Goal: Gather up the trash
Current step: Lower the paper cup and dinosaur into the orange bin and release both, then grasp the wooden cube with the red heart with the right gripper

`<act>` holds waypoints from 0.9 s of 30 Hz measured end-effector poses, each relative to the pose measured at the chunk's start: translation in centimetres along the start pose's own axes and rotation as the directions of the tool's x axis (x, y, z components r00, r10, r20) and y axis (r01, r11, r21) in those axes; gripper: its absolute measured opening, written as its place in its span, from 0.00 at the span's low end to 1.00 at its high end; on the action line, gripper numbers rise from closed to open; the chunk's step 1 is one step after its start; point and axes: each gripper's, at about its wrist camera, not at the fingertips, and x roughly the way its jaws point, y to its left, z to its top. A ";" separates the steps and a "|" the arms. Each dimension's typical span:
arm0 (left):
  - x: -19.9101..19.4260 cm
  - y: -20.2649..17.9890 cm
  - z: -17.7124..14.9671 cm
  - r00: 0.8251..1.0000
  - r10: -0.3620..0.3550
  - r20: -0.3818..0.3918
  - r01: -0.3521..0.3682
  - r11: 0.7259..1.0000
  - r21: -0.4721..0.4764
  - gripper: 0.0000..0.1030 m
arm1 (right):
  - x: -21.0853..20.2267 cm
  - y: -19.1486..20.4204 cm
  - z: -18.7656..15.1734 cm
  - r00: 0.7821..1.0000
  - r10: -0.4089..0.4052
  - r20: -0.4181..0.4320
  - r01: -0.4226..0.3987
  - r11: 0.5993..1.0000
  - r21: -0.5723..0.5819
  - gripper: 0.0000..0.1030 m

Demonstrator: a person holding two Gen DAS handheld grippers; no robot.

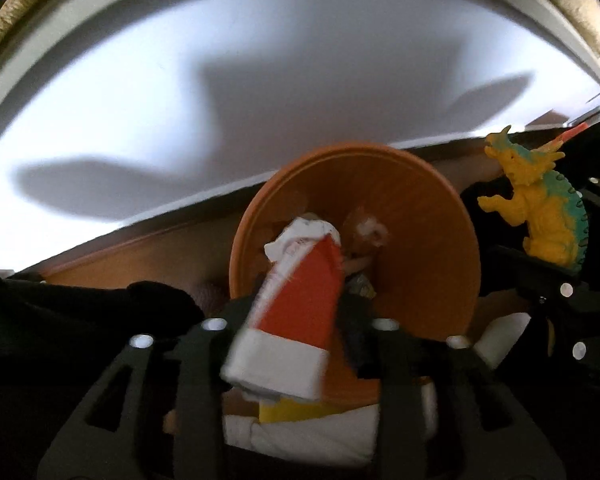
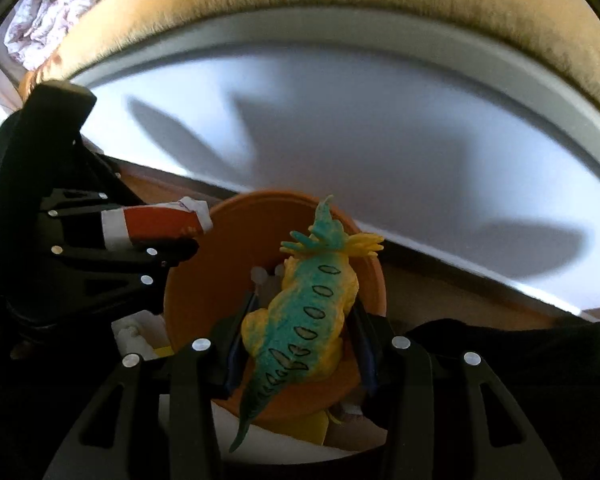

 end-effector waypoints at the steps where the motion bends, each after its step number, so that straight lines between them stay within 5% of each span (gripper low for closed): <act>1: 0.2 0.0 0.0 1.000 0.000 -0.008 0.000 1.000 0.001 0.55 | 0.1 0.0 0.0 1.000 -0.006 -0.004 0.006 1.000 0.002 0.55; 6: 0.2 0.2 0.0 1.000 0.004 -0.010 -0.004 1.000 -0.004 0.66 | -0.7 -0.5 0.0 1.000 -0.005 0.026 0.004 0.999 0.033 0.58; 12: -0.5 0.7 -0.5 1.000 0.006 0.007 -0.006 1.000 -0.016 0.67 | -3.0 -1.5 -0.2 0.997 -0.010 0.074 0.007 0.999 0.043 0.58; 16: -4.8 0.7 0.0 0.987 0.032 0.155 -0.033 0.999 0.000 0.67 | -7.1 -2.0 1.2 0.986 0.019 0.163 -0.026 0.999 0.037 0.58; 18: -7.8 0.9 0.3 0.966 0.043 0.256 -0.047 0.999 0.011 0.69 | -9.9 -2.6 2.5 0.972 0.034 0.233 -0.043 0.998 0.035 0.58; 22: -14.6 2.1 1.6 0.869 0.097 0.485 -0.112 0.994 0.002 0.80 | -15.0 -5.0 6.8 0.925 0.011 0.380 -0.030 0.999 0.044 0.58; 25: -17.5 3.3 4.0 0.806 0.150 0.572 -0.159 0.987 -0.034 0.81 | -16.6 -7.4 10.6 0.883 -0.073 0.464 0.044 0.996 0.073 0.58; 27: -18.1 4.3 6.1 0.787 0.176 0.591 -0.171 0.983 -0.065 0.82 | -16.7 -9.7 13.1 0.862 -0.120 0.492 0.075 0.991 0.110 0.58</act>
